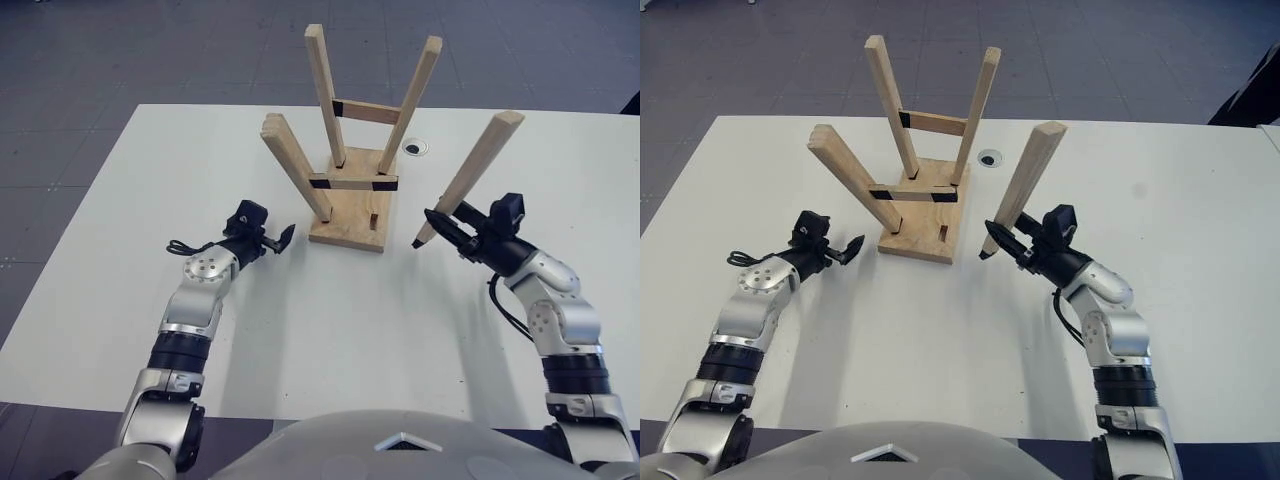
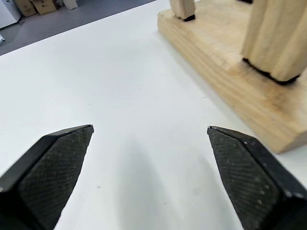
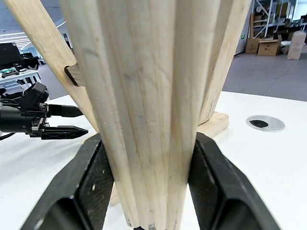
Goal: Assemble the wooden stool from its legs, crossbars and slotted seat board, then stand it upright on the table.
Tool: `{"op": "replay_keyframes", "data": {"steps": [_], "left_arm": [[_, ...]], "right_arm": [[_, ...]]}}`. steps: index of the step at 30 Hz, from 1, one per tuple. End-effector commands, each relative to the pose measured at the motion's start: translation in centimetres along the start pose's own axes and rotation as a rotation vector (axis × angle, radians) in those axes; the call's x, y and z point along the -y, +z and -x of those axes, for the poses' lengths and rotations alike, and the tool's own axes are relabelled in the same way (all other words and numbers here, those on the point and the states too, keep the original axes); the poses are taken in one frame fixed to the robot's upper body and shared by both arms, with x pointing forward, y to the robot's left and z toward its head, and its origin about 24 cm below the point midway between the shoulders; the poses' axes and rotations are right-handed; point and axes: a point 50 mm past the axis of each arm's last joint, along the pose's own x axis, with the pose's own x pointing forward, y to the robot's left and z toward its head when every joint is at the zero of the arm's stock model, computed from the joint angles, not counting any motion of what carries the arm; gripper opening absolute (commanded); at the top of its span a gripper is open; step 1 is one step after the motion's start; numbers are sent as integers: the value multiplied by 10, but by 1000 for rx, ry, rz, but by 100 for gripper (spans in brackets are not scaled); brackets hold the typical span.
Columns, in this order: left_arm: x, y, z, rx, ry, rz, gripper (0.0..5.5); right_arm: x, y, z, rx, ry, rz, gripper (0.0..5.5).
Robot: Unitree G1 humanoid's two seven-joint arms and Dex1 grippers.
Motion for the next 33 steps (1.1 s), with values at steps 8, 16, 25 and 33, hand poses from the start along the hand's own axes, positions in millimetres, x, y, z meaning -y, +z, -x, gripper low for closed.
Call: {"op": "replay_keyframes", "data": {"steps": [8, 16, 25, 33], "left_arm": [[8, 50, -67, 24, -98, -112, 440], [-32, 42, -67, -110, 17, -261, 440], [11, 50, -84, -35, -91, -223, 440], [21, 54, -87, -25, -162, -245, 440]], "right_arm": [[14, -1, -35, 70, 165, 148, 207], [-13, 3, -47, 123, 330, 134, 207], [-13, -38, -44, 35, 297, 113, 207], [-9, -59, -49, -61, 337, 223, 204]]}}
